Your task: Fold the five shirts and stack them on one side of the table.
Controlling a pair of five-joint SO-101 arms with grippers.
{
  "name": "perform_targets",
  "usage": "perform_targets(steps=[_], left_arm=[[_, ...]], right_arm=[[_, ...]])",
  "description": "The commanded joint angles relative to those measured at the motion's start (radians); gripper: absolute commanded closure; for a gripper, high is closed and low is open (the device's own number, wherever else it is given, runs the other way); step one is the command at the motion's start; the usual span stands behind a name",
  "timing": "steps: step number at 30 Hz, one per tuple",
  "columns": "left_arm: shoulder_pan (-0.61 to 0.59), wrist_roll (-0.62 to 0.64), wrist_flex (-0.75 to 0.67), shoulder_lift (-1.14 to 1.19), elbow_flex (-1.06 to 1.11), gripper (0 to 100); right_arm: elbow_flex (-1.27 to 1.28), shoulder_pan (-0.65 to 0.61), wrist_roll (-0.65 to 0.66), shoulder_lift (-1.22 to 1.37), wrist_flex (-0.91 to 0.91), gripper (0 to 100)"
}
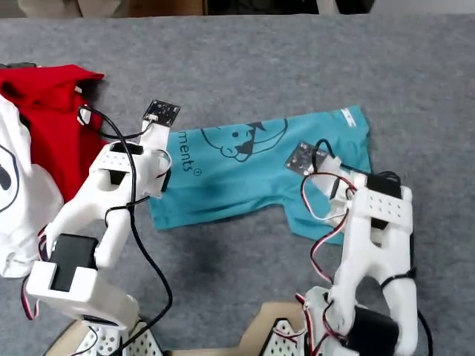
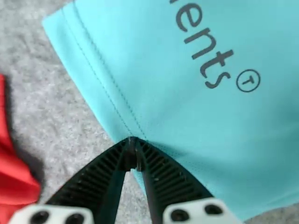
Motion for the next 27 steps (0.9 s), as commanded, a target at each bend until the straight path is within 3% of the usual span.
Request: perform_targets(steps=[1, 5, 10, 14, 20, 27], left_arm=[[-0.008, -0.002, -0.002, -0.010, 0.003, 98], [-0.008, -0.002, -0.002, -0.010, 0.002, 98], [-0.008, -0.002, -0.002, -0.010, -0.002, 98], [-0.008, -0.002, -0.002, -0.010, -0.002, 98], [-0.008, -0.002, -0.002, -0.010, -0.003, 98], [-0.008, -0.002, -0.003, -0.010, -0.005, 98]], right_arm=[[0.001, -0.005, 0.044, 0.091, -0.083, 87.6], [-0.015, -0.012, 0.064, 0.252, -0.161, 87.6], [-0.062, -0.012, 0.066, 0.297, -0.129, 88.0], [-0.065, -0.007, 0.066, 0.298, -0.130, 97.4], [-0.064, 0.005, 0.066, 0.283, -0.121, 99.4], [-0.054, 0.004, 0.066, 0.087, 0.020, 99.4]])
